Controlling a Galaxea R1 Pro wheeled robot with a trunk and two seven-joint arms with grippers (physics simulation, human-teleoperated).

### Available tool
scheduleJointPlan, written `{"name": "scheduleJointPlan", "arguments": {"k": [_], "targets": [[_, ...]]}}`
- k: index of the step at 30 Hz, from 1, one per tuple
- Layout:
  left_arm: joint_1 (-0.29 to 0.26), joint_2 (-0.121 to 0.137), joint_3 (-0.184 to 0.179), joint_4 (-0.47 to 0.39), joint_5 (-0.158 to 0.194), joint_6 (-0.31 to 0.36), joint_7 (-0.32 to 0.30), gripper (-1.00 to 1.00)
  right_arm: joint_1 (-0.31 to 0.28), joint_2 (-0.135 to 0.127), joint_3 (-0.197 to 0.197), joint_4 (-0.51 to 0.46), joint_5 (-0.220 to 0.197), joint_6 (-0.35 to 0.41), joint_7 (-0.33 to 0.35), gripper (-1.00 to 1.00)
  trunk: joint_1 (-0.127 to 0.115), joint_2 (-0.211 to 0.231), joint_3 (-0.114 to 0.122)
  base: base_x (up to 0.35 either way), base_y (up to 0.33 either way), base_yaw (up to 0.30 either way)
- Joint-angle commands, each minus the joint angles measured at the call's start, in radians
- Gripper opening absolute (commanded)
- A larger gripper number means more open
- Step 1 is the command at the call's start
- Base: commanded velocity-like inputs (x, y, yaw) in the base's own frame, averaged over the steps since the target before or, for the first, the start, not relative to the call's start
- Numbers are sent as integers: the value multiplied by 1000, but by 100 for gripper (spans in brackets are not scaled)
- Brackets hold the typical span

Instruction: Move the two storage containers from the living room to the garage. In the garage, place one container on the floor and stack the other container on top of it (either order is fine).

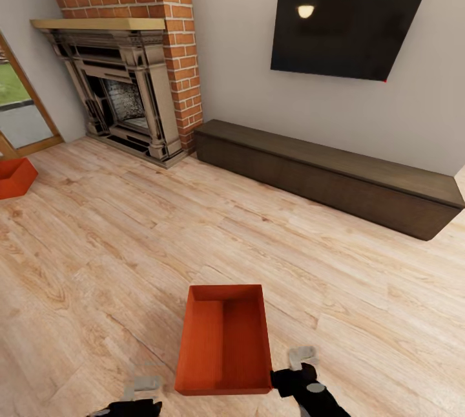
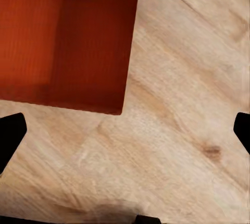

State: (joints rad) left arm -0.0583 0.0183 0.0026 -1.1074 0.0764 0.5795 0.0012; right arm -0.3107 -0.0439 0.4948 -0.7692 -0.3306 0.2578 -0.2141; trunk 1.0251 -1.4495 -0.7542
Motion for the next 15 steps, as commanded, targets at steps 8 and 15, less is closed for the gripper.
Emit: {"name": "scheduleJointPlan", "arguments": {"k": [8,15], "targets": [[-339,-43,-3,-14,8,187,55,100,-240,14,5,-4,-18,73,-158,100,0,-1,-1,0,0,0],[-603,-106,-9,373,-21,97,93,100,-330,104,7,196,-107,-45,-175,100,0,-1,-1,0,0,0]]}}
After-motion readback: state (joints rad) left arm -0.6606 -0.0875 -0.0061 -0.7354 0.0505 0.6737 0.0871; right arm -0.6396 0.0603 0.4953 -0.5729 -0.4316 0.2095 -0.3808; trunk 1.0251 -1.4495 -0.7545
